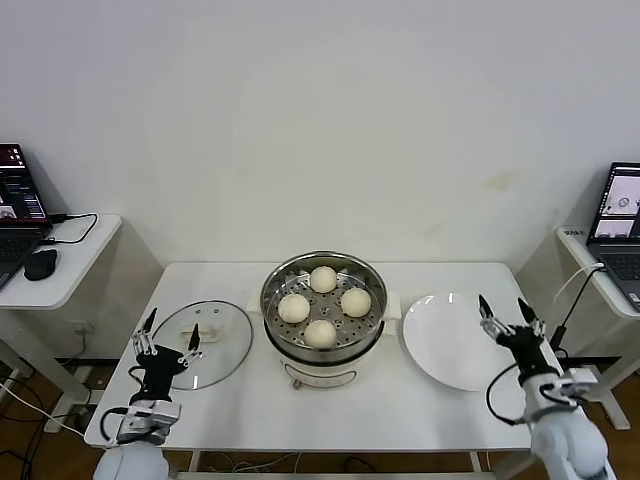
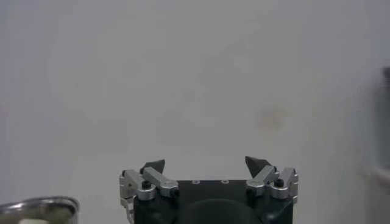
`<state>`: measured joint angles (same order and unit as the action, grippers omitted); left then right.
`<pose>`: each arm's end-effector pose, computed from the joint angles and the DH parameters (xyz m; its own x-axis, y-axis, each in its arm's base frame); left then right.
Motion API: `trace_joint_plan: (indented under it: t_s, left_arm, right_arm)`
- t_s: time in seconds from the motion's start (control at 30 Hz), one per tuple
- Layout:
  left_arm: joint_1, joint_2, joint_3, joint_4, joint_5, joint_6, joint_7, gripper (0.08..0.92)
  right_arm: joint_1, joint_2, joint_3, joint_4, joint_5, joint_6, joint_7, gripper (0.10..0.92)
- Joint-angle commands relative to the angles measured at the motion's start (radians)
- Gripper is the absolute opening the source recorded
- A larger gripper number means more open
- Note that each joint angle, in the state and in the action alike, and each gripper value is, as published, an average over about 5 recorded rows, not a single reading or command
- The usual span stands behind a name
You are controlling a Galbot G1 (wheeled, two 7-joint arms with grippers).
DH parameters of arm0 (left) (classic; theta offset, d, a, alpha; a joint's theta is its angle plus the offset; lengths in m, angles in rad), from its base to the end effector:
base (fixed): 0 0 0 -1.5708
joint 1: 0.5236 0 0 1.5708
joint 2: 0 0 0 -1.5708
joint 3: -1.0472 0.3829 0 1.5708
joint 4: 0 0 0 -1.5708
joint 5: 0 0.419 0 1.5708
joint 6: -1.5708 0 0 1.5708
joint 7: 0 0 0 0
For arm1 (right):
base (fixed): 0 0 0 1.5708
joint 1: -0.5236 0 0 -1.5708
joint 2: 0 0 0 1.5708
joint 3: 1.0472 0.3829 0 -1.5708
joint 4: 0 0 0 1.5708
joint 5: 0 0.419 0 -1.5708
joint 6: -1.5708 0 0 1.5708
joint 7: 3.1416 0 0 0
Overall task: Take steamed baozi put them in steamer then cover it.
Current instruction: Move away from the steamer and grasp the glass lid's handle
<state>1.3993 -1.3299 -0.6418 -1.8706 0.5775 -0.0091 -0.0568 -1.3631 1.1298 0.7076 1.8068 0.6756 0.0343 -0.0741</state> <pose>0.2902 0.1077 -0.3628 -0.9974 -0.0699 -0.0157 -0.0582 0.6622 0.7471 0.3105 -0.1890 -0.3391 -0.9997 -0.0046 -0.0246 -0.0094 0.9798 0.1996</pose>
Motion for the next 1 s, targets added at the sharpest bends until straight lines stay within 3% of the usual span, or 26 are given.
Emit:
trace_joint_plan:
  t_s: [0.03, 0.17, 0.27, 0.4, 1.0]
  left_arm:
    - [-0.078, 0.121, 0.088, 0.187, 0.718, -0.015, -0.143, 0.823]
    - [-0.097, 0.161, 0.147, 0.218, 0.811, 0.042, -0.094, 0.823]
    - [-0.121, 0.176, 0.153, 0.265, 0.820, 0.019, -0.087, 0.823]
    - [-0.145, 0.179, 0.130, 0.330, 0.807, -0.041, -0.083, 0.823]
    - [-0.192, 0.159, 0.123, 0.407, 0.788, -0.038, -0.054, 0.823]
  right_arm:
    - [-0.134, 0.109, 0.073, 0.051, -0.015, 0.015, 0.037, 0.823]
    - [-0.116, 0.143, 0.078, 0.065, -0.027, 0.005, 0.040, 0.823]
    - [-0.118, 0.152, 0.081, 0.075, -0.041, 0.007, 0.036, 0.823]
    - [-0.121, 0.154, 0.097, 0.077, -0.046, 0.010, 0.032, 0.823]
    - [-0.124, 0.170, 0.115, 0.060, -0.067, 0.032, 0.028, 0.823]
